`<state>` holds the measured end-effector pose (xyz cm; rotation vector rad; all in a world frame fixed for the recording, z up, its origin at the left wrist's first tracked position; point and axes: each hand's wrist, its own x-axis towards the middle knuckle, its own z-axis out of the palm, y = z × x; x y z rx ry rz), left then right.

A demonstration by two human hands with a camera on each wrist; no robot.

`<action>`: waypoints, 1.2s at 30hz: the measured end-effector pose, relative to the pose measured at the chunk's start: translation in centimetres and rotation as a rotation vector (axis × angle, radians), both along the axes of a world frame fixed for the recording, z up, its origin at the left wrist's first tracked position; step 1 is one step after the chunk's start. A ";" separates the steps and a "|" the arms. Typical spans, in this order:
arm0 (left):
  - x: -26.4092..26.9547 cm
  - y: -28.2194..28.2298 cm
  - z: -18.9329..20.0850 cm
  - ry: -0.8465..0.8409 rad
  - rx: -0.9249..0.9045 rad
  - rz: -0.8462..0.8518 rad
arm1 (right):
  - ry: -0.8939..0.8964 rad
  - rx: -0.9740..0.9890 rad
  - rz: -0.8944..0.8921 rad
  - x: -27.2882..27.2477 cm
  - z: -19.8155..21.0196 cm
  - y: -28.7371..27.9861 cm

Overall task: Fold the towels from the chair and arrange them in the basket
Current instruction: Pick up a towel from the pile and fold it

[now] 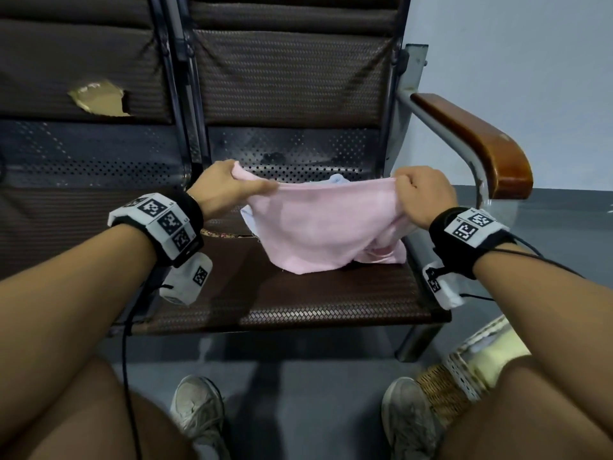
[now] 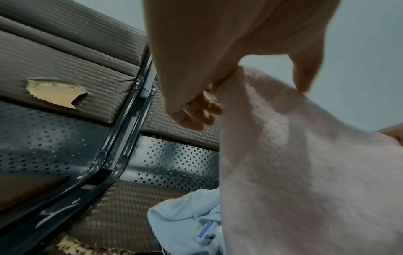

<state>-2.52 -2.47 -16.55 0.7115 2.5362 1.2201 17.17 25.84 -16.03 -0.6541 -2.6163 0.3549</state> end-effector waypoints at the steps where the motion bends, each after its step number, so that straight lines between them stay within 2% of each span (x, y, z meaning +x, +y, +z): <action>1: 0.0 -0.3 0.0 0.022 0.010 -0.022 | 0.032 -0.043 0.008 0.1 0.3 0.0; 4: 0.4 -1.0 0.9 -0.076 0.261 -0.032 | 0.082 -0.201 0.122 0.4 1.6 -0.5; 7: 0.7 -1.8 2.9 -0.215 0.467 0.034 | 0.090 -0.337 0.187 0.3 3.4 -0.7; 8: 0.7 -1.9 3.7 -0.208 0.495 0.050 | 0.090 -0.375 0.179 0.4 4.1 -0.6; 12: 0.0 -2.1 7.0 0.089 0.437 0.152 | 0.099 -0.433 0.162 0.2 7.8 -0.6; 14: 0.0 -2.1 9.1 0.157 0.460 0.189 | 0.124 -0.424 0.144 -0.2 10.3 -0.8; 17: -0.6 -1.5 11.7 0.159 0.495 0.255 | 0.139 -0.446 0.096 -0.6 13.4 -1.4; 23: 0.8 1.0 14.4 -0.011 0.670 0.329 | 0.233 -0.760 0.093 -1.6 16.9 -4.5; 25: 2.6 2.2 14.6 -0.087 0.724 0.272 | 0.248 -0.838 0.104 -1.9 17.4 -6.1; 28: 6.6 3.8 14.5 -0.148 0.710 0.081 | 0.218 -0.901 0.129 -2.1 17.6 -9.0; 31: 10.3 4.6 13.9 -0.061 0.660 -0.084 | 0.186 -1.053 0.166 -2.2 17.4 -11.0; 33: 11.6 4.4 13.9 0.030 0.533 -0.175 | 0.156 -1.154 0.187 -1.9 17.3 -11.5; 34: 11.7 4.3 13.9 0.011 0.490 -0.205 | 0.142 -1.163 0.201 -1.6 17.0 -11.6; 36: 11.3 3.9 13.9 -0.207 0.532 -0.188 | 0.127 -1.130 0.200 -1.2 16.3 -11.5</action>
